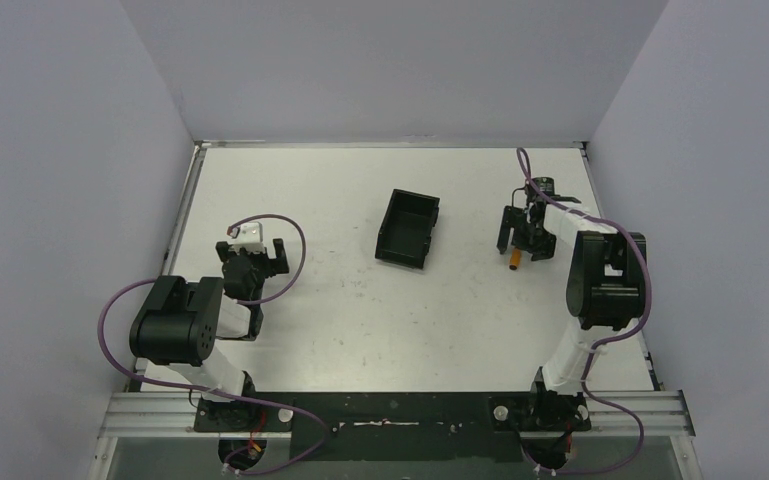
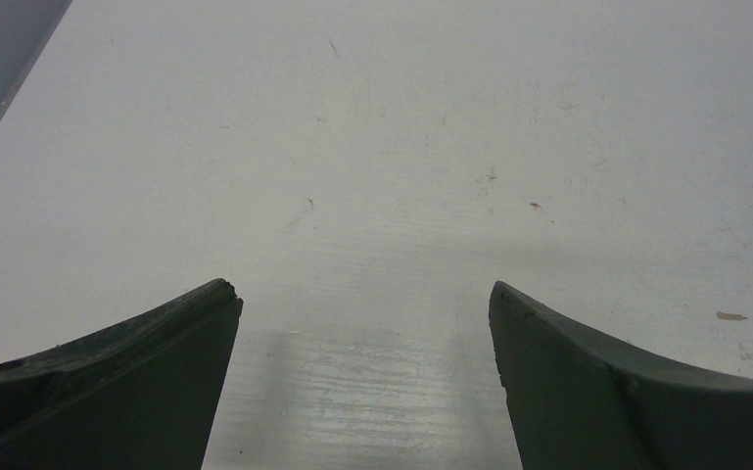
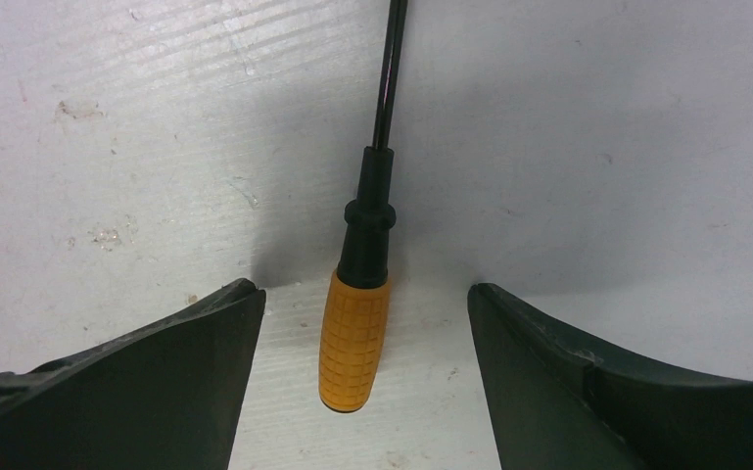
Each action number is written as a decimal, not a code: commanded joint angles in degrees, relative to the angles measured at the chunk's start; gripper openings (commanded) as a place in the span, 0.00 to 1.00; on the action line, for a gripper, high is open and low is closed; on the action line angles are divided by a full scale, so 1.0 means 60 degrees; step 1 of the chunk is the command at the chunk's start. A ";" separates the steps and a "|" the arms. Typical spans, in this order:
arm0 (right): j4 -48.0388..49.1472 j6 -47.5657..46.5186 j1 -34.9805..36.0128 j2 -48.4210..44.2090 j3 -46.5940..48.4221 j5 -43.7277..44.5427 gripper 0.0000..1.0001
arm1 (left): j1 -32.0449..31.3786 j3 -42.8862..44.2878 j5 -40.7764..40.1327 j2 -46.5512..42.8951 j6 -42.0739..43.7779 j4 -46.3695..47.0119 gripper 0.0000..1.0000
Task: Put the screwdriver in the bin
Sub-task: Pick up the screwdriver from the center of the board, then place the screwdriver in the bin.
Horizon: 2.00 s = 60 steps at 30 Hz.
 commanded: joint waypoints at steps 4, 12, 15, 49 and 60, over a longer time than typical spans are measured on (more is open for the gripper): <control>-0.0168 -0.0059 -0.0073 0.0394 0.0446 -0.0070 0.58 | -0.0008 0.0062 -0.0049 -0.0141 0.0015 0.0337 0.97; -0.0362 -0.0051 -0.0062 0.0350 0.0592 0.0138 0.19 | -0.0008 0.0062 -0.0049 -0.0141 0.0008 0.0340 0.97; -0.0378 -0.0009 -0.0072 0.0165 0.0678 0.0133 0.05 | -0.0008 0.0062 -0.0049 -0.0145 0.0012 0.0337 0.97; -0.2814 0.1075 0.0621 -0.2527 0.3807 -0.1140 0.07 | -0.0008 0.0062 -0.0049 -0.0140 0.0017 0.0348 0.97; -0.1932 0.2296 0.2255 -0.2405 0.4299 -0.1421 0.07 | -0.0008 0.0062 -0.0049 -0.0139 0.0007 0.0344 0.97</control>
